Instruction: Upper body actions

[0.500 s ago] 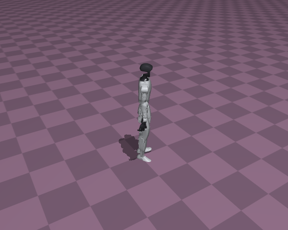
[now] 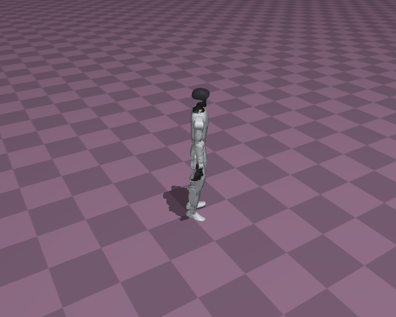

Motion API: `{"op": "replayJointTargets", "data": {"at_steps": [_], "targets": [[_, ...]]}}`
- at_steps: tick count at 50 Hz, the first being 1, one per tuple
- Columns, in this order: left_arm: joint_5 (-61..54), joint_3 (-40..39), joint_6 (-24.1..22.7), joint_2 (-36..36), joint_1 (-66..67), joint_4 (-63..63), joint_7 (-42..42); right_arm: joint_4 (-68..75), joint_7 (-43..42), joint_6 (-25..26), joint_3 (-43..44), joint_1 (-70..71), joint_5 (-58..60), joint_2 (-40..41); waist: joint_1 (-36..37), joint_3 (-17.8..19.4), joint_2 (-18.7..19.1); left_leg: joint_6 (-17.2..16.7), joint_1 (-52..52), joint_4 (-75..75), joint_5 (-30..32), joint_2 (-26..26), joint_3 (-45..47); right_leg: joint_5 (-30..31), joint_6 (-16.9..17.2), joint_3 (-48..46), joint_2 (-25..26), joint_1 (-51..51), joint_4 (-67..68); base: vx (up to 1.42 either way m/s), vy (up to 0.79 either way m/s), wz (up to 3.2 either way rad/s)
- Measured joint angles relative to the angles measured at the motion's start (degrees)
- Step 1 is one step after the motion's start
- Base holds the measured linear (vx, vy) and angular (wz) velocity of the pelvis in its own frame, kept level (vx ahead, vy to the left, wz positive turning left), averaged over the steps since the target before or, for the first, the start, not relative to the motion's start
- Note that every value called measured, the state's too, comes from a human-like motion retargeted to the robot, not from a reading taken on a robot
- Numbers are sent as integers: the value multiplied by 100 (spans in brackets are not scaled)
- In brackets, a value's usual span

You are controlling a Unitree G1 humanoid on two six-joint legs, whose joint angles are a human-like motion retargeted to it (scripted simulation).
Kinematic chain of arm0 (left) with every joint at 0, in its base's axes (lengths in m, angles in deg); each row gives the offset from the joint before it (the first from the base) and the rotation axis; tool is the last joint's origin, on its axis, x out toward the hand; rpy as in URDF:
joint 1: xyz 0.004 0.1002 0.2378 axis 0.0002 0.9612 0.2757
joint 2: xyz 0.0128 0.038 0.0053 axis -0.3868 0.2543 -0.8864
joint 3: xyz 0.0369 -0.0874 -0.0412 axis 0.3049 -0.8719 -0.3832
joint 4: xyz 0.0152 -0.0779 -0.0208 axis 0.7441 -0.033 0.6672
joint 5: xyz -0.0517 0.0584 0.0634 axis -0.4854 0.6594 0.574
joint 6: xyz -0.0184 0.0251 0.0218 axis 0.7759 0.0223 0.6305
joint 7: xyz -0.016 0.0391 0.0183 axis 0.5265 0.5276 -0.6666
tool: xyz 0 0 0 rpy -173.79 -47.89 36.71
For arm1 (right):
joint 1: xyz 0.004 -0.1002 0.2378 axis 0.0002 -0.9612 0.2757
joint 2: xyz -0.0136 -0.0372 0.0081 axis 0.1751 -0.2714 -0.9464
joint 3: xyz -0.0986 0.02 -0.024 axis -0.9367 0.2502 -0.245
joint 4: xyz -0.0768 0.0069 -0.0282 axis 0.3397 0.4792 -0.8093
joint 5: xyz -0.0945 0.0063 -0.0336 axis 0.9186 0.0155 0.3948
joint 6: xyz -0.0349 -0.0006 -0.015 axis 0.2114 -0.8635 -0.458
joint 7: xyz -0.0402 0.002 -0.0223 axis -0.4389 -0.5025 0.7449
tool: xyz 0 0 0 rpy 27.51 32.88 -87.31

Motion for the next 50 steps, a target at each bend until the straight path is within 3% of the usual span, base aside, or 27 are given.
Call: {"op": "replayJointTargets", "data": {"at_steps": [15, 24, 30, 35, 40, 45, 50], "targets": [[12, 13, 10, 19, 58, -19, -83, 496, -360, 254, 324, -145, -359, -213, -111, 56, 81, -171, 0, 49, 48, 135, 86, -3, -137, 54, 139, 7, -22, 4, -5, -3], [-112, 39, -54, 54, 17, -306, 22, 72, -129, 159, 232, 89, -338, -112, -72, 555, 82, -423, -215, 600, 190, 213, 64, 126, -186, 50, -12, 17, -75, -6, -2, 4], [-12, 161, -104, 28, -33, -634, 152, -279, 43, 21, 331, 72, -249, -84, 166, 760, 56, -681, -622, 1285, 460, 104, -839, 238, -175, -53, -202, 0, -136, -11, 2, 17], [130, 138, -254, -159, 304, -907, 174, -336, 34, 39, 294, -18, 4, -96, 306, 704, -35, -238, -406, 1193, 238, 343, -401, 298, -129, 99, -345, -53, -99, -2, 6, -17], [131, -48, -190, -298, 508, -493, 169, -237, -68, 5, 300, -117, -42, -118, 87, 506, 113, -516, -227, 675, 211, 447, -322, 291, -72, 136, -216, -77, -87, -3, 15, -11], [-82, -244, -21, -312, 447, 26, 159, 9, -196, 53, 418, -219, -275, -176, -198, 351, 165, -220, -136, 191, 67, 264, -374, 268, 81, -9, -256, -103, -34, -11, 20, 25], [-271, -421, -40, -296, 348, -164, 73, 245, -508, 133, 415, -217, -675, -147, -177, 534, 2, -103, -95, 125, 78, 120, -290, 350, 193, 119, -417, -165, 67, -18, 17, -17]]}}
